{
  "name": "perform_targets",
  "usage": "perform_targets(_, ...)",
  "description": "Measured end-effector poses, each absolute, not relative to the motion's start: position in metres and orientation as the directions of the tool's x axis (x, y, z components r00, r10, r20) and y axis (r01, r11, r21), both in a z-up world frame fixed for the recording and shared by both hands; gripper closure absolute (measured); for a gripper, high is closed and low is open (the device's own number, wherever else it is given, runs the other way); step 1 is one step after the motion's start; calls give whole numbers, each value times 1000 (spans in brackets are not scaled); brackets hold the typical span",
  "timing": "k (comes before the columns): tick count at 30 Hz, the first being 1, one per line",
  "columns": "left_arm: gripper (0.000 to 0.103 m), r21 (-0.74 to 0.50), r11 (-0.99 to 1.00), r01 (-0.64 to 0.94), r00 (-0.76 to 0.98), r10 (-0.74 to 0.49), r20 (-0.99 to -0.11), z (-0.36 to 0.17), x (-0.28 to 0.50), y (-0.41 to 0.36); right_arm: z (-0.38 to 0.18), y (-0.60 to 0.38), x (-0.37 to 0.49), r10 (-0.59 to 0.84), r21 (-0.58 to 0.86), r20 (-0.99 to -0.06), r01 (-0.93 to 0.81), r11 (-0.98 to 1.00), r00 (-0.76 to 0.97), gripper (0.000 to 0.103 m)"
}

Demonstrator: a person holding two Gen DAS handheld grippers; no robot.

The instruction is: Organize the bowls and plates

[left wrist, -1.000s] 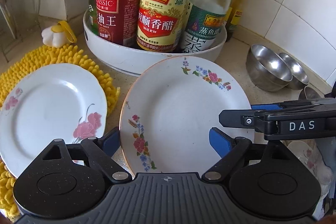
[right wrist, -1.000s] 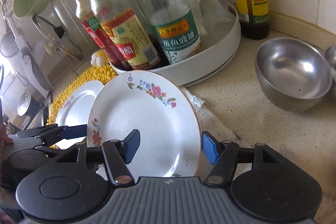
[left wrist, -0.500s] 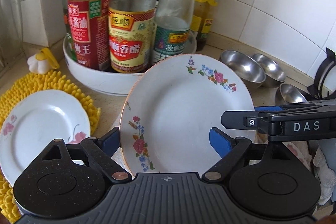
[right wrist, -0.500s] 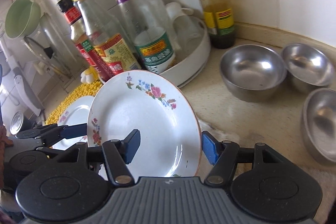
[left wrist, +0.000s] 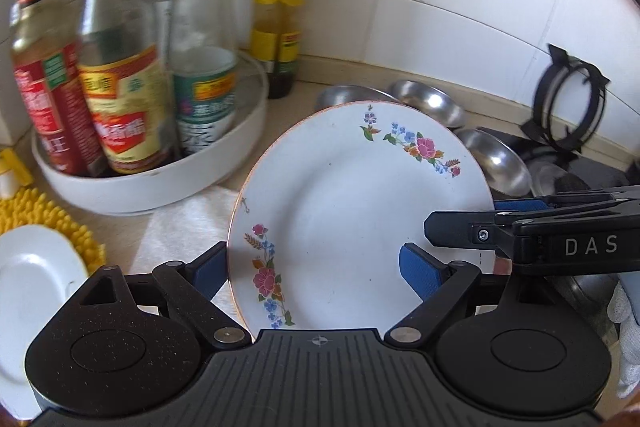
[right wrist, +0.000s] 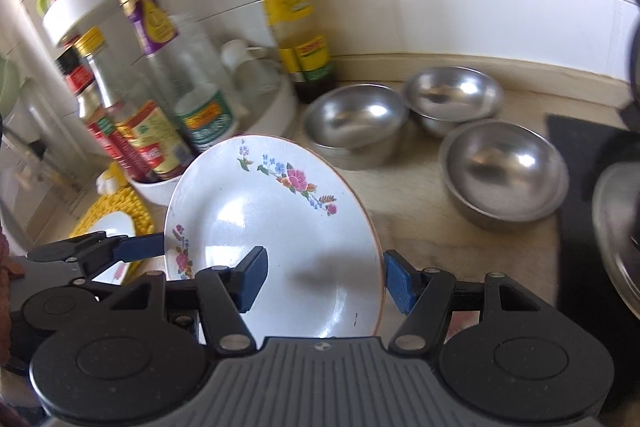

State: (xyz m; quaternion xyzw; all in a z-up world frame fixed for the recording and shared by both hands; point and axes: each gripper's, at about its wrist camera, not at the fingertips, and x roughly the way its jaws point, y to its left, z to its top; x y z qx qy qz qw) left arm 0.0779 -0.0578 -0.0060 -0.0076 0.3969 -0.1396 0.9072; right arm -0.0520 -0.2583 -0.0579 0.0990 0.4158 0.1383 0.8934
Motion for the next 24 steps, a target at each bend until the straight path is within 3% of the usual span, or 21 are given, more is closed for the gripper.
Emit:
perform_targets(15,11,-106,869,483,515,-380,-768,-30,63,-118,-82,-290,-107,101,184,-787,74,980,609,40)
perform_targets(19,16,-115,834,539,456,-404,-793,-40,60,-131,-88,-293,-112,-23,64,-780,116,991,626,41)
perform_targets(21,25,-124,820,558,435,-417,-798,-44,60,-136,-88,-292,-111,-87,-14,-775,120,993,626,41)
perform_targets(24,22,-106,813,572,450,-419,-788,-42,58,-140,-92,-291,-107,-137,-77,-787,124,989,601,41)
